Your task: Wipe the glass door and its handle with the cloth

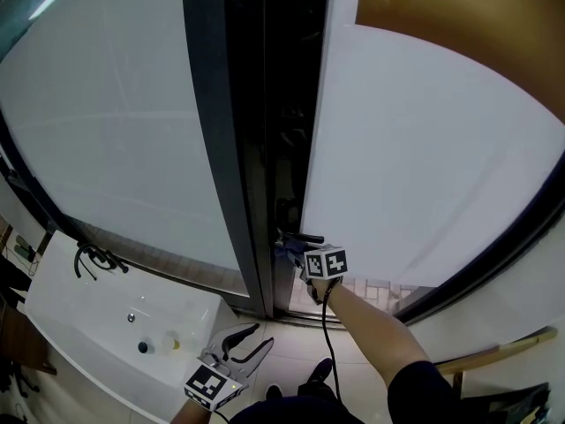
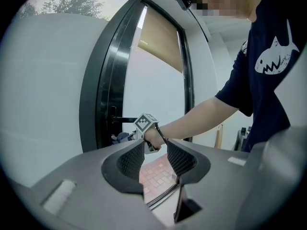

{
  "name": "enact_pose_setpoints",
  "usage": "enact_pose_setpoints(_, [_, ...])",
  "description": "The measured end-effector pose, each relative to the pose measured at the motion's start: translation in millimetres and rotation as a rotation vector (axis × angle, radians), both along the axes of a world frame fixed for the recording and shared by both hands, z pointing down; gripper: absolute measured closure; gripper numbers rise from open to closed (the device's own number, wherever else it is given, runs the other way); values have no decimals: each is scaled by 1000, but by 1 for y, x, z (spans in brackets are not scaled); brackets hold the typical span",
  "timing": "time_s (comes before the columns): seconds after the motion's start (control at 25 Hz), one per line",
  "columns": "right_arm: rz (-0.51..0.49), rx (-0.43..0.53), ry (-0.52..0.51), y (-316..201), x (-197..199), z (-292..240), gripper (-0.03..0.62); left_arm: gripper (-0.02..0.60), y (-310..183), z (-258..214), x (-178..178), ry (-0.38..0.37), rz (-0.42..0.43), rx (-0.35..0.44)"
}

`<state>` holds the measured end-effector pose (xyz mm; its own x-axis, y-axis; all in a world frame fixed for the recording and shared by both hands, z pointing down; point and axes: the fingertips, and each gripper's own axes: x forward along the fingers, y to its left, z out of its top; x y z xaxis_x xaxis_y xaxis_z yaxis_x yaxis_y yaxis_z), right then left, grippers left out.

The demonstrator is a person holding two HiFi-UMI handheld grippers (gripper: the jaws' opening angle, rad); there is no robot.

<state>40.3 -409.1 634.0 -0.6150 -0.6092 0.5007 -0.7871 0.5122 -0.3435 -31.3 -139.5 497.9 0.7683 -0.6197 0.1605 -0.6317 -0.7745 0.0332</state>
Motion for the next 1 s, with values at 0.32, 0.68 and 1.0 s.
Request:
enact_pose_setpoints(0.32, [88, 57, 30, -3, 48, -23, 430, 436, 1, 2, 6, -11, 26, 0])
enact_pose_setpoints(0.68, [101, 114, -52, 22, 70, -47, 430, 436, 6, -1, 8, 3, 61, 17])
enact_pose_setpoints(1.0, [39, 245, 14, 108, 79, -66, 430, 436, 12, -10, 0, 13, 86, 24])
